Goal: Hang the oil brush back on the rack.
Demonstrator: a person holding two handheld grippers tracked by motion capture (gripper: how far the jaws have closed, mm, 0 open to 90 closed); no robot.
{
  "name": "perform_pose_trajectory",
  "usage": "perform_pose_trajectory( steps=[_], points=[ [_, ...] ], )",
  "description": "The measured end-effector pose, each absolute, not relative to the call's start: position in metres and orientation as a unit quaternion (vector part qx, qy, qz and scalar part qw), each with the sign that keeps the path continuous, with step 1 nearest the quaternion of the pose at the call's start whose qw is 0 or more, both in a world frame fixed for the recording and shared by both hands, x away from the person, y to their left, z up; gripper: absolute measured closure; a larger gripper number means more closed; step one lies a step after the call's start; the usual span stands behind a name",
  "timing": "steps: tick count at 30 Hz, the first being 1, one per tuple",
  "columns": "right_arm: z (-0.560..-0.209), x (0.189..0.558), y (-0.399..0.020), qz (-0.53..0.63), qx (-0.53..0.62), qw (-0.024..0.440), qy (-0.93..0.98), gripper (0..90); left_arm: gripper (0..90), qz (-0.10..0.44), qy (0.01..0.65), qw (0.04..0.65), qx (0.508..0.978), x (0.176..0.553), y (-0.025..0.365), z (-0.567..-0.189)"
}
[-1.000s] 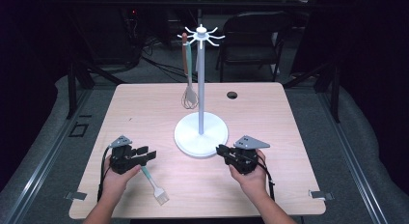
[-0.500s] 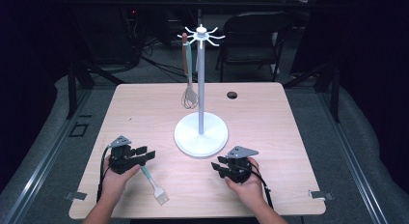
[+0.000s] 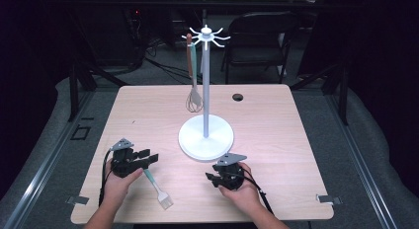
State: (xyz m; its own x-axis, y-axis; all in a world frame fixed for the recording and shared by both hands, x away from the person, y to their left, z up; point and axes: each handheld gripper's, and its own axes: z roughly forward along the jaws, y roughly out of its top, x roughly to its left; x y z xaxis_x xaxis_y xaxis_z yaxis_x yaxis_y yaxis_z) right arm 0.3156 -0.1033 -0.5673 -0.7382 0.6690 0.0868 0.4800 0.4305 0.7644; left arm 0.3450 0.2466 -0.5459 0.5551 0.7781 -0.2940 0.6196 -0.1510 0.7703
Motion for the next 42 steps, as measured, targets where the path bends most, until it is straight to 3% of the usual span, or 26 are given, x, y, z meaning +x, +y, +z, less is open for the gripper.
perform_pose_trajectory(
  steps=[9, 42],
  points=[
    [-0.570, 0.319, -0.070, 0.401, 0.324, 0.090, 0.852, 66.4, 49.6, 0.087, 0.466, 0.456, 0.754, 0.345, 0.248, -0.546],
    [-0.577, 0.312, 0.052, 0.393, 0.242, 0.024, 0.887, 68.8, 49.7, 0.116, 0.499, 0.448, 0.733, 0.317, 0.278, -0.546]
  ],
)
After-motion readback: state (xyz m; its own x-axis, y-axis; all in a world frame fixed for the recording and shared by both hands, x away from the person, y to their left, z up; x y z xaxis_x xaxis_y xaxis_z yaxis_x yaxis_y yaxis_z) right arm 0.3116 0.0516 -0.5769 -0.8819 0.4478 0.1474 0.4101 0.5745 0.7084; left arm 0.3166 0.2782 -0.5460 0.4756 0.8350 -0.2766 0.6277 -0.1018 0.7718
